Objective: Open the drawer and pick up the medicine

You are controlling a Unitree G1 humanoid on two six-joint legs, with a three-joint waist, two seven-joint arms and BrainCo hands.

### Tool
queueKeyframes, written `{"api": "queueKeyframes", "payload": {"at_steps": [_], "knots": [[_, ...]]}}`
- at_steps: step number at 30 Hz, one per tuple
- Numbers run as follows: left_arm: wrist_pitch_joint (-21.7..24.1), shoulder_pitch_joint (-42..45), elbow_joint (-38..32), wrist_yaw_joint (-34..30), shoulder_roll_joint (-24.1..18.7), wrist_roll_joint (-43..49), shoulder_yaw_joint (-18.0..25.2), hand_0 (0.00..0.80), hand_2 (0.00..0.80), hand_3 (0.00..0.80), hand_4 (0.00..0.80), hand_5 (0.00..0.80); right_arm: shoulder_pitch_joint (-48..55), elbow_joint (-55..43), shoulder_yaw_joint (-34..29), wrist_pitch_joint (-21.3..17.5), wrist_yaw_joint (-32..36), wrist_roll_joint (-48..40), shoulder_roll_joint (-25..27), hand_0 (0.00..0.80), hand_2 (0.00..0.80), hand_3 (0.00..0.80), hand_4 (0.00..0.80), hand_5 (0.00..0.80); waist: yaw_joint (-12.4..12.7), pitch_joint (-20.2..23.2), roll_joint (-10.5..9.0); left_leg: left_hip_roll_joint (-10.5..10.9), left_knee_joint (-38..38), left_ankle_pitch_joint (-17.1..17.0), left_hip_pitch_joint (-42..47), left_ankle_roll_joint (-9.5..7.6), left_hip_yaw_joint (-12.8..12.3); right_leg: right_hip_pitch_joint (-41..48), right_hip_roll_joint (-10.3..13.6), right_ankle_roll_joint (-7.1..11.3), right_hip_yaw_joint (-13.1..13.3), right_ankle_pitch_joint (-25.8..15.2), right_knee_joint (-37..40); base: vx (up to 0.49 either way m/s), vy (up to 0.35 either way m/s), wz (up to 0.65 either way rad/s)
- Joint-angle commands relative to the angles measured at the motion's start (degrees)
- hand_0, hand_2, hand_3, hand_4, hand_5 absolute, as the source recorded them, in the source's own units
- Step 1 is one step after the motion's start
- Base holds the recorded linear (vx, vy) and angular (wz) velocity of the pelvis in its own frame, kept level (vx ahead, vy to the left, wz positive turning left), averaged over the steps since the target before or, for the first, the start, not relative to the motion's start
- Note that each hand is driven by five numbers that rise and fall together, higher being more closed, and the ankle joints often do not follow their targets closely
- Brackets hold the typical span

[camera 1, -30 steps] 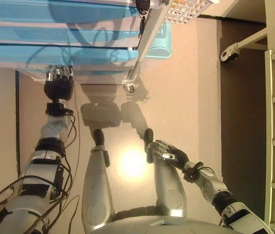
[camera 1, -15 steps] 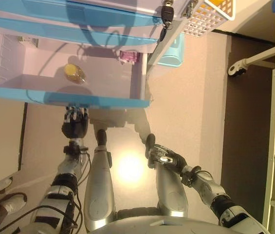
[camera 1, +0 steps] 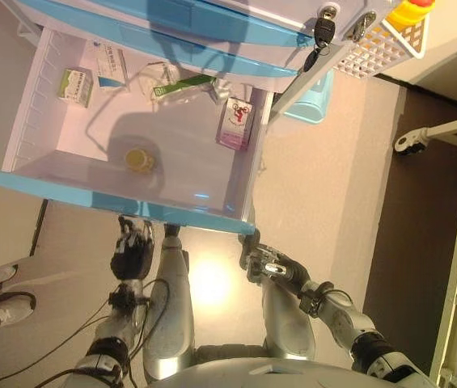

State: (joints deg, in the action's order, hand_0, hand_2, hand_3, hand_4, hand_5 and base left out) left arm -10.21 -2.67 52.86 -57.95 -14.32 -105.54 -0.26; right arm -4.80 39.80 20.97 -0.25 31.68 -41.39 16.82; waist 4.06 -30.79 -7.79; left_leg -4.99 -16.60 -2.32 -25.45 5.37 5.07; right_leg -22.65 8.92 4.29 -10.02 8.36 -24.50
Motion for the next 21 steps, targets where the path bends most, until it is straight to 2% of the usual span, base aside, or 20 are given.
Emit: {"api": "queueKeyframes", "payload": {"at_steps": [1,9,10,11,17,19,21], "knots": [[-2.94,5.28,-1.46,-0.1,2.35,2.55,-1.56,0.8,0.8,0.8,0.8,0.8,7.73,-2.98,1.67,0.76,-0.04,1.03,-0.79,0.0,0.0,0.0,0.0,0.0,1.19,1.0,-0.32,3.92,-6.34,6.28,-0.59,-5.21,-2.42,1.42,-3.52,-3.14,-2.23,-4.53,3.62,0.005,-0.025,0.16],[-3.77,6.92,0.17,2.54,2.57,3.24,-2.06,0.8,0.8,0.8,0.8,0.8,7.72,-1.73,1.4,-0.03,-0.43,0.05,-1.45,0.0,0.0,0.0,0.0,0.0,2.14,1.0,0.09,4.29,-5.91,5.95,-0.42,-5.1,-1.57,1.74,-3.23,-3.14,-3.32,-4.6,3.61,0.001,-0.011,0.14],[-3.74,6.94,0.52,3.87,2.59,3.33,-2.05,0.596,0.596,0.596,0.596,0.596,7.68,-1.54,1.32,-0.1,-0.39,0.09,-1.52,0.0,0.0,0.0,0.0,0.0,2.17,1.0,0.14,4.34,-5.93,5.9,-0.39,-5.09,-1.56,1.81,-3.15,-3.12,-3.4,-4.67,3.65,0.007,0.01,0.08],[-3.69,7.0,0.71,4.87,2.56,3.56,-1.99,0.0,0.0,0.0,0.0,0.0,7.65,-1.35,1.18,-0.18,-0.29,0.14,-1.54,0.0,0.0,0.0,0.0,0.0,2.16,1.0,0.18,4.34,-5.94,5.89,-0.38,-5.1,-1.6,1.76,-3.1,-3.11,-3.43,-4.7,3.62,0.005,0.015,0.05],[-2.52,6.14,2.64,11.58,2.51,5.26,-0.68,0.0,0.0,0.0,0.0,0.0,7.84,0.35,0.41,-1.29,-0.16,-0.76,-1.91,0.0,0.0,0.0,0.0,0.0,1.85,1.0,0.36,4.42,-6.16,5.9,0.24,-5.03,-1.77,2.25,-2.76,-2.81,-3.05,-4.96,3.74,0.007,0.015,0.0],[-2.54,6.01,3.14,14.88,2.35,5.77,-0.22,0.0,0.0,0.0,0.0,0.0,7.79,0.68,-0.03,-3.2,-1.17,-0.58,-1.77,0.0,0.0,0.0,0.0,0.0,1.74,1.0,0.5,4.52,-6.08,5.93,0.5,-5.01,-1.88,2.38,-2.7,-2.68,-2.86,-5.06,3.91,0.015,0.051,-0.01],[-2.35,5.84,4.16,21.65,1.93,9.08,0.36,0.0,0.0,0.0,0.0,0.0,7.68,0.21,-0.61,-7.31,-5.36,1.83,-1.19,0.0,0.0,0.0,0.0,0.0,1.5,1.0,0.63,4.66,-6.02,5.95,0.92,-5.02,-2.01,2.64,-2.53,-2.49,-2.52,-5.26,4.14,0.012,0.059,0.0]]}}
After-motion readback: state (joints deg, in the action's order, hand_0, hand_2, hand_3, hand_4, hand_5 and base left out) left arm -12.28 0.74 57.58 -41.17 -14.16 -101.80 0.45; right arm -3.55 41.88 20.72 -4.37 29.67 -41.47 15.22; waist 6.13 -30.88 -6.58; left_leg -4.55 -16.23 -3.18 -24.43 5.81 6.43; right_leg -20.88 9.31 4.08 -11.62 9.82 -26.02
